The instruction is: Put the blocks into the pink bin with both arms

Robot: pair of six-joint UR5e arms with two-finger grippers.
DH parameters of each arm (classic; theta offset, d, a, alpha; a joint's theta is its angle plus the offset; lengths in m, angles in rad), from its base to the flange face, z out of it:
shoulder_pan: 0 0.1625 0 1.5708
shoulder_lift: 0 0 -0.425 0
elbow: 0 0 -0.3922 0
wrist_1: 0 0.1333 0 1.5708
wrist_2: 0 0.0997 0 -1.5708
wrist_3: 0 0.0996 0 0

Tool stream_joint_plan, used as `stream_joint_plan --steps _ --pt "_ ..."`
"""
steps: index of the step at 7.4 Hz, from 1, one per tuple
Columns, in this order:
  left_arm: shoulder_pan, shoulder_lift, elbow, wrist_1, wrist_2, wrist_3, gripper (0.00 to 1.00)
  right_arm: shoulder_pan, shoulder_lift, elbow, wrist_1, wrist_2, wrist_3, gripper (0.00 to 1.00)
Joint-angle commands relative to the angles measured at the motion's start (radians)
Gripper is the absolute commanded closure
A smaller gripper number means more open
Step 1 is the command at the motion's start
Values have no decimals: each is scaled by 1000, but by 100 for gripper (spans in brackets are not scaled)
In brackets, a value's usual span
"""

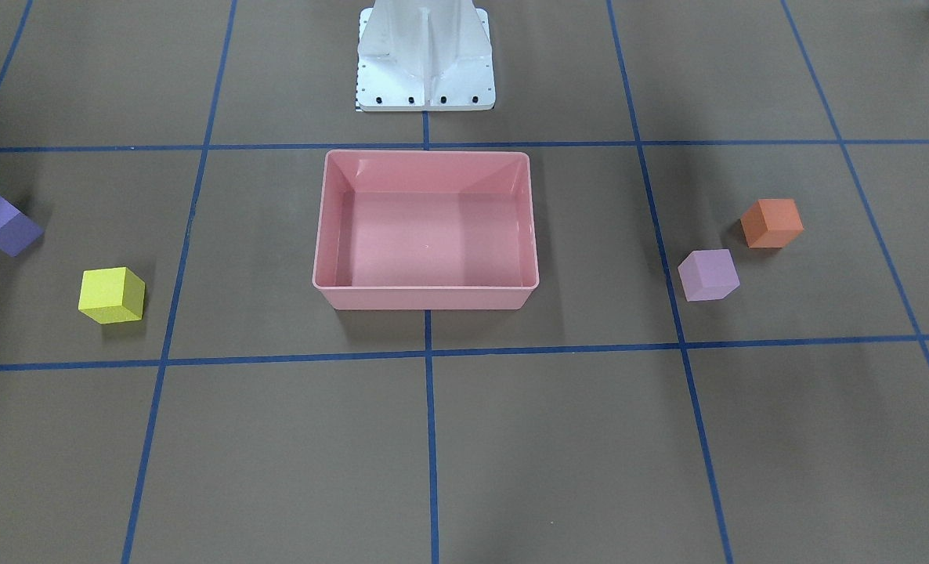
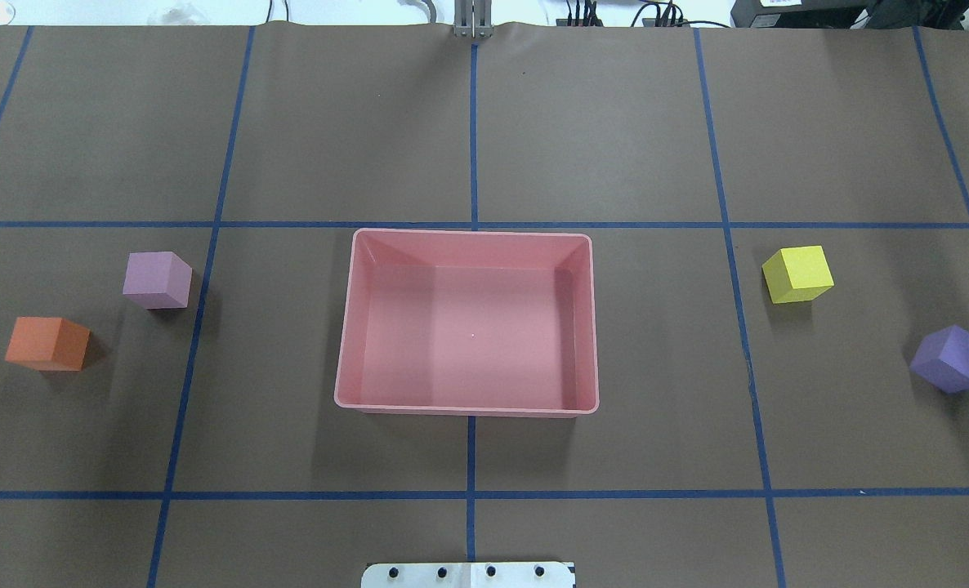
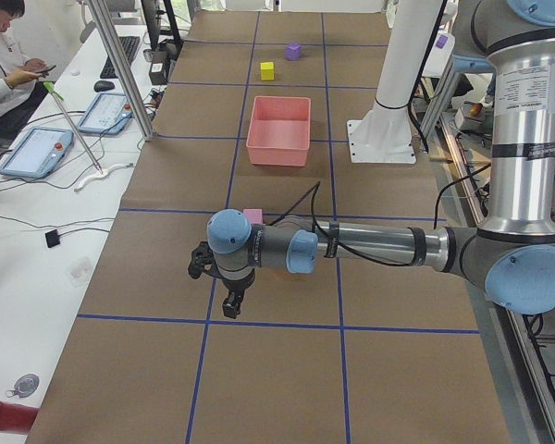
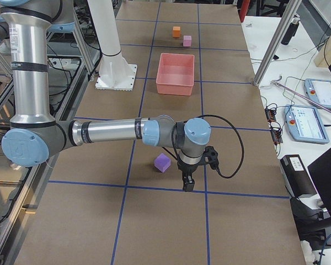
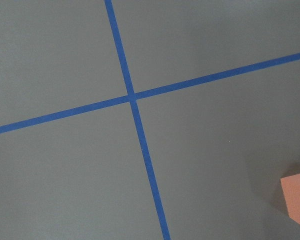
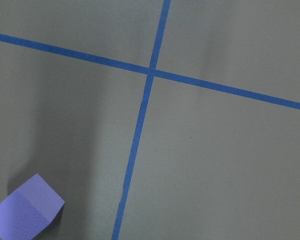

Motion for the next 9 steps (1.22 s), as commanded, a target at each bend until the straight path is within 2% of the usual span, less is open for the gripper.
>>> stream_joint_plan --steps 1,6,7,8,9 --pt "1 10 -10 -9 0 3 0 0 0 2 0 0 0 0" --pt "1 -5 -13 -9 -11 2 0 -3 17 51 6 6 3 0" --pt "1 -19 -12 -12 -11 -6 0 -11 20 55 43 37 62 0" --pt "22 -95 10 -9 -11 -21 0 -50 20 55 122 58 177 0" --pt "28 -108 17 -11 -17 -47 0 -107 20 55 205 61 298 0"
